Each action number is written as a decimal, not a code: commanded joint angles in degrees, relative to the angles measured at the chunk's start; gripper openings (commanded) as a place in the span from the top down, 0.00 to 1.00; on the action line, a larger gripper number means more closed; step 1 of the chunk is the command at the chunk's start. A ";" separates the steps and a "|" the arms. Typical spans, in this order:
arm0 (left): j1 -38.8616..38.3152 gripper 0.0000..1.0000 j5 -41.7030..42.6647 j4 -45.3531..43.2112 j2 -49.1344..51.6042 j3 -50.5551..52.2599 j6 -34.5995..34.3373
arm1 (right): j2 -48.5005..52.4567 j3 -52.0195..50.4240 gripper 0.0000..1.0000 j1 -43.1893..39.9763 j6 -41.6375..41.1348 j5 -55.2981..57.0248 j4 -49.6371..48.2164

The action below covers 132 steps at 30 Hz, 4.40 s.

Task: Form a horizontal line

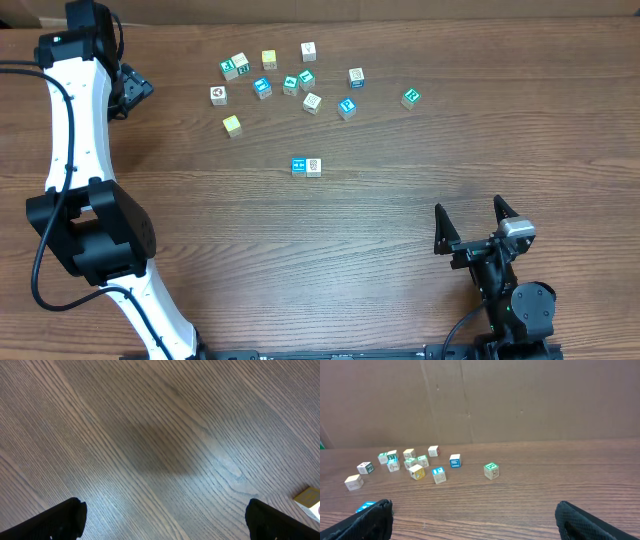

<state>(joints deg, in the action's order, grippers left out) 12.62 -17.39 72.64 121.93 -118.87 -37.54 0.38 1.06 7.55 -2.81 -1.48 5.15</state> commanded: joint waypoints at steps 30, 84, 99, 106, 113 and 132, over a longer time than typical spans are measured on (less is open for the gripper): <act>-0.22 0.00 -0.61 0.13 -0.42 -0.37 0.26 | -0.20 -0.59 0.00 0.22 -0.20 0.31 -0.33; -0.28 0.00 -0.61 0.13 -0.42 -0.37 0.26 | -0.20 -0.59 0.00 0.22 -0.20 0.26 -0.33; -0.28 0.00 -0.61 0.13 -0.42 -0.37 0.26 | -0.20 1.05 0.00 0.22 -9.27 -8.33 1.66; -0.28 0.00 -0.61 0.13 -0.42 -0.37 0.26 | -0.09 10.32 0.00 0.22 -9.44 -8.48 10.14; -0.28 0.00 -0.61 0.13 -0.42 -0.37 0.26 | 10.67 30.69 0.00 0.22 -9.38 -8.63 17.62; -0.31 0.00 -0.61 0.13 -0.42 -0.37 0.26 | 64.85 94.40 0.00 0.22 -2.69 -10.19 66.88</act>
<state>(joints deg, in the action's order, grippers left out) 12.47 -17.39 72.66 121.95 -118.87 -37.54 59.35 90.00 7.53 -6.61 -11.62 70.00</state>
